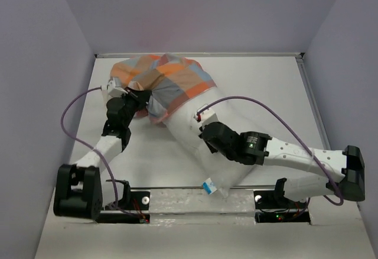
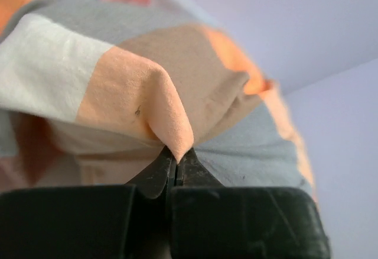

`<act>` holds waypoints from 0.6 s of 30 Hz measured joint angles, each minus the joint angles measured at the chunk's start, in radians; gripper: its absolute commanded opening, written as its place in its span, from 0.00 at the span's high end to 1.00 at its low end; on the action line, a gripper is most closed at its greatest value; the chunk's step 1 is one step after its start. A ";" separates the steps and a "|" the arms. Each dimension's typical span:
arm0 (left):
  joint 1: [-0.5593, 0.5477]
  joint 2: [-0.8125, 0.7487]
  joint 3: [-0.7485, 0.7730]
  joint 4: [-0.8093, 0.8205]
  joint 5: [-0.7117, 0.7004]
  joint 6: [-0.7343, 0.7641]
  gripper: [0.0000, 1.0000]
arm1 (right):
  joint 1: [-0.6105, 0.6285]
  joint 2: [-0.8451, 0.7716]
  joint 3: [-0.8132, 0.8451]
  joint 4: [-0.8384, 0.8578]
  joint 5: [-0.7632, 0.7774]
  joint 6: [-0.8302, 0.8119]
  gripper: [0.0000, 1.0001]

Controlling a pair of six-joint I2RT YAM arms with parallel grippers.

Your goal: Put the pillow into the pillowcase

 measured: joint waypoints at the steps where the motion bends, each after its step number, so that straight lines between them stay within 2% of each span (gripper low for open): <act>1: 0.000 -0.056 -0.008 -0.026 -0.009 0.006 1.00 | 0.000 -0.018 0.004 -0.002 -0.042 -0.011 1.00; 6: 0.003 -0.545 0.005 -0.314 -0.121 0.079 1.00 | 0.002 -0.046 0.124 -0.013 -0.389 -0.049 1.00; 8: 0.010 -0.640 0.063 -0.429 -0.156 0.104 1.00 | 0.001 -0.049 0.162 0.000 -0.526 -0.044 1.00; 10: 0.013 -0.689 0.167 -0.571 -0.179 0.148 0.80 | 0.001 -0.069 0.174 0.036 -0.650 -0.019 1.00; 12: 0.013 -0.692 0.248 -0.663 -0.181 0.179 0.40 | -0.021 -0.103 0.174 0.057 -0.730 0.007 1.00; 14: 0.012 -0.662 0.350 -0.728 -0.175 0.205 0.29 | -0.084 -0.135 0.166 0.083 -0.806 0.043 1.00; 15: 0.012 -0.646 0.378 -0.735 -0.170 0.205 0.17 | -0.147 -0.151 0.142 0.124 -0.878 0.077 1.00; 17: 0.004 -0.549 0.482 -0.763 -0.150 0.233 0.02 | -0.343 -0.174 0.057 0.217 -1.006 0.154 1.00; 18: -0.001 -0.503 0.514 -0.763 -0.146 0.243 0.01 | -0.426 -0.163 0.024 0.252 -1.054 0.188 1.00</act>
